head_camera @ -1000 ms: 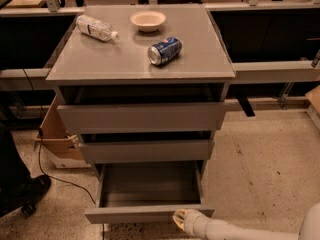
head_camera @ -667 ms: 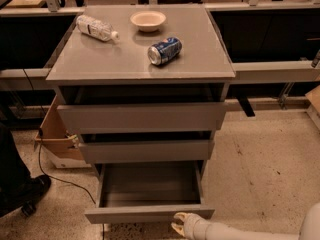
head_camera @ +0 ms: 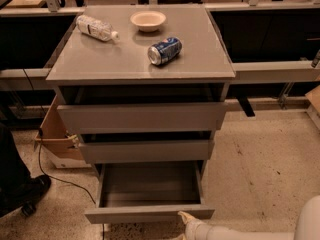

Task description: Close bottom drawer

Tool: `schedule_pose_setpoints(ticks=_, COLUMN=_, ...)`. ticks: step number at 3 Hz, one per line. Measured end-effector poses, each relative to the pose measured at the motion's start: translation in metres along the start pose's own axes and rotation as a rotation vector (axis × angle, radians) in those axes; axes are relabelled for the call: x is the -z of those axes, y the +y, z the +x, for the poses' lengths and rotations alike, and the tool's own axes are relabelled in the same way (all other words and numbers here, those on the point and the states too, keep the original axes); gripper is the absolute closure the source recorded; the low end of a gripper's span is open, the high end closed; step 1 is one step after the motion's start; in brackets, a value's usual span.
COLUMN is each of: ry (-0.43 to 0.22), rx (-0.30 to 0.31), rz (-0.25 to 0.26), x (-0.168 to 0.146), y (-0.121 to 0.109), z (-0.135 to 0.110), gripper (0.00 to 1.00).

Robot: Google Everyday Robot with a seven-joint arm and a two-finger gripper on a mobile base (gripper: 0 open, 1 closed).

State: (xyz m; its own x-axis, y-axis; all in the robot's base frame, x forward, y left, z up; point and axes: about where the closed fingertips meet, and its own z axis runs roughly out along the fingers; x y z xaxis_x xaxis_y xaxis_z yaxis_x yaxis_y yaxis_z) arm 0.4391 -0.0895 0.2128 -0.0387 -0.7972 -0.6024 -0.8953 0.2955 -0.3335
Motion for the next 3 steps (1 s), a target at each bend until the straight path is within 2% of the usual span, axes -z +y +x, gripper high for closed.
schedule_pose_setpoints(ticks=2, ry=0.070, rx=-0.029, rz=0.036, x=-0.021, y=0.002, z=0.050, gripper=1.00)
schedule_pose_setpoints(ticks=3, ry=0.069, rx=-0.033, rz=0.098, x=-0.031, y=-0.013, z=0.064, gripper=1.00)
